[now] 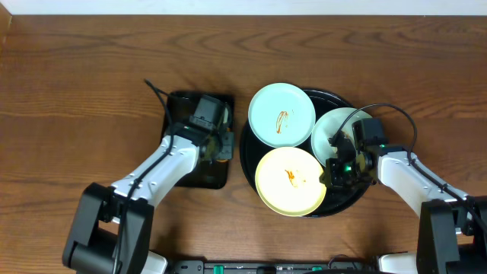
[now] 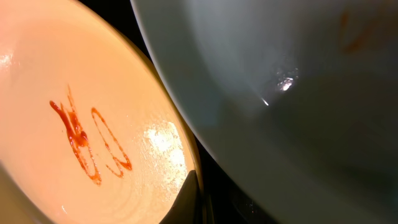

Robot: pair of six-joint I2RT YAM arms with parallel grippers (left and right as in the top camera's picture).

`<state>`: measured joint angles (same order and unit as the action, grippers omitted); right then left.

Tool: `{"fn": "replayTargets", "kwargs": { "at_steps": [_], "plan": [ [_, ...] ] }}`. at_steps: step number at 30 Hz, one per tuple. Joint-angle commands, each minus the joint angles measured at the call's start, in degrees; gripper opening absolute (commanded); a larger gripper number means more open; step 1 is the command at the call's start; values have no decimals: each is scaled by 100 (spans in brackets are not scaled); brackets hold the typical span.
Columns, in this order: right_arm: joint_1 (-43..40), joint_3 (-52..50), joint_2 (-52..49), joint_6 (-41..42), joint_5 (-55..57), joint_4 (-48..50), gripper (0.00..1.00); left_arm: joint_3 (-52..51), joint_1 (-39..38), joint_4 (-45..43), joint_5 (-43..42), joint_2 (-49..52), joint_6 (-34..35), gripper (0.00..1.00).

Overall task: Clean dirty plates on tray and stack at the side
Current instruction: 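Scrub the yellow plate with the sponge in the left gripper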

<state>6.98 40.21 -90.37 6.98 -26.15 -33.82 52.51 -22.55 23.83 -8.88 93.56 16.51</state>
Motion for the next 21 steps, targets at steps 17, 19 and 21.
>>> {"fn": "replayTargets", "kwargs": {
  "at_steps": [17, 19, 21],
  "plan": [
    [-13, -57, -66, -20, -44, -22, 1, 7, -168, -181, -90, -455, -142, 7],
    [-13, -55, -66, -20, -44, -20, 1, 39, -168, -184, -52, -673, -140, 8],
    [-15, -55, -66, -20, -44, -17, 1, 44, -168, -184, -52, -881, -142, 7]
  ]
}}
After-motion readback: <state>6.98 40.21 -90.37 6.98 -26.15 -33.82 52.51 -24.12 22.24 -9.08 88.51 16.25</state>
